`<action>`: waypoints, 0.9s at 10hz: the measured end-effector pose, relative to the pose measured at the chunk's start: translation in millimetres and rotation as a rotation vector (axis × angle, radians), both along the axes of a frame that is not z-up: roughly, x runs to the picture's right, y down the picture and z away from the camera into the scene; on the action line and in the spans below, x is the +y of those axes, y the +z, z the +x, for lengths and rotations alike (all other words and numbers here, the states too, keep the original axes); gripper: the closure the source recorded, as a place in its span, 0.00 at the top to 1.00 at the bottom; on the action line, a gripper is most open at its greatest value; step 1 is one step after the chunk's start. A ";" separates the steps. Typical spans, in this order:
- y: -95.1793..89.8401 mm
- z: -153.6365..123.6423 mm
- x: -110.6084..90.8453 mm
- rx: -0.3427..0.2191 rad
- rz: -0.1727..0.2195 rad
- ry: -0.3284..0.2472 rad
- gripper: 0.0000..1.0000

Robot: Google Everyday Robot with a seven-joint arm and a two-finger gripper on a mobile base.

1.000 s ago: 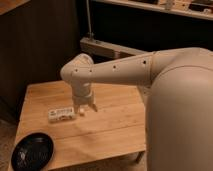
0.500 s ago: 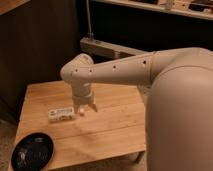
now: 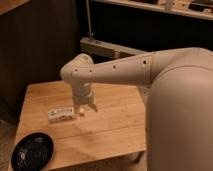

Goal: Place the bottle in the ceramic bowl

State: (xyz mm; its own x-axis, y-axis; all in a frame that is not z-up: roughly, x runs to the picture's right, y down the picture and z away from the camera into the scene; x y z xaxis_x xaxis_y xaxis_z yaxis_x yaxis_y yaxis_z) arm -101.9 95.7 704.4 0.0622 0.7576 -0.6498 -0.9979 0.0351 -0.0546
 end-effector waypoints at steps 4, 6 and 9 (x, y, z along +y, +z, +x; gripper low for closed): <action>6.0 3.3 -5.4 -0.083 0.061 -0.029 0.65; 4.1 1.8 -11.8 -0.275 0.168 -0.183 0.65; -0.3 8.1 -23.5 -0.520 0.305 -0.409 0.65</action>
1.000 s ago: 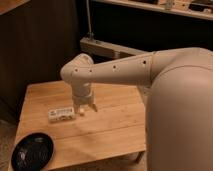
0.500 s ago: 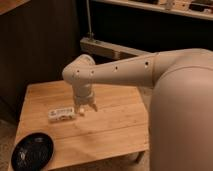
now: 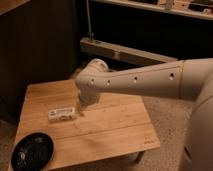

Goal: Place the bottle in the ceramic bowl

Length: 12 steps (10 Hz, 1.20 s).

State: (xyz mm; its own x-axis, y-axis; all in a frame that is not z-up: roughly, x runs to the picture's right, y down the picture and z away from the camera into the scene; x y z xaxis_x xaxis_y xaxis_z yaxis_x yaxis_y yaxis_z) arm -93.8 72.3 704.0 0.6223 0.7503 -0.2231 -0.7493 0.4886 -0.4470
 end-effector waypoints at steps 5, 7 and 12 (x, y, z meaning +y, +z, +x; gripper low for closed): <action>3.8 2.7 -20.8 -0.223 0.209 -0.289 0.65; 3.7 0.1 -21.2 -0.236 0.218 -0.305 0.65; 39.6 -7.3 -55.2 -0.711 0.391 -0.468 0.65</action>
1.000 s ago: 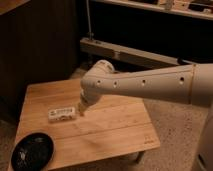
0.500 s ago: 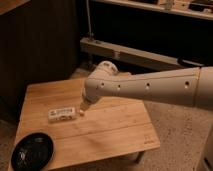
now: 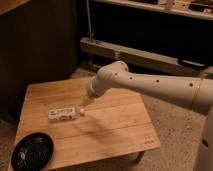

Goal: Place the bottle in the ceramic bowl

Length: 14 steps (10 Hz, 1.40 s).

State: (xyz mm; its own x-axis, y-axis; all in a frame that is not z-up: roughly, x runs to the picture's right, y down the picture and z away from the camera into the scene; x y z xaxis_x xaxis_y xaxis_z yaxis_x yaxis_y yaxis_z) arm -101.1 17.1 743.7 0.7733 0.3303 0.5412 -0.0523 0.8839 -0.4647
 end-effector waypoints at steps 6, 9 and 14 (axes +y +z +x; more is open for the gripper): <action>11.5 -33.7 12.6 -0.169 0.069 -0.207 0.65; -1.9 -61.0 50.3 -0.040 0.151 -0.388 0.65; 48.2 -64.1 68.6 0.087 0.153 -0.445 0.65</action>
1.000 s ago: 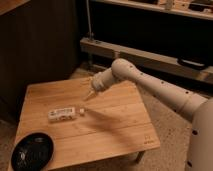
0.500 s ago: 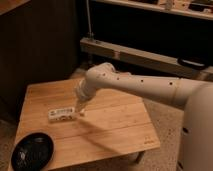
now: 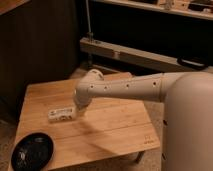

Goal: Place the bottle in the ceramic bowl

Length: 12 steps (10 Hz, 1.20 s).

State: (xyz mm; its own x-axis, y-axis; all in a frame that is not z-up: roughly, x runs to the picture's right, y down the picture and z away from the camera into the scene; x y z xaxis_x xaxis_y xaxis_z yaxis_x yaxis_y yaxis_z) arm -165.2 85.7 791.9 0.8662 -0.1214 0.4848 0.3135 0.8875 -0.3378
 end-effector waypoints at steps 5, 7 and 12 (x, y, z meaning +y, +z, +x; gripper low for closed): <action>29.9 -6.9 -6.1 -0.016 -0.102 0.054 0.65; 35.6 -6.8 7.2 -0.024 -0.159 0.065 0.65; 43.0 -20.8 33.9 -0.025 -0.209 0.044 0.65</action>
State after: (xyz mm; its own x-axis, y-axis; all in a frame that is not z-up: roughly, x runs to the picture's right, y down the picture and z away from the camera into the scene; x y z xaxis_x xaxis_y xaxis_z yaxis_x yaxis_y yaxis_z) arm -185.9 119.6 834.9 0.8560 0.0215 0.5165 0.2866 0.8117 -0.5089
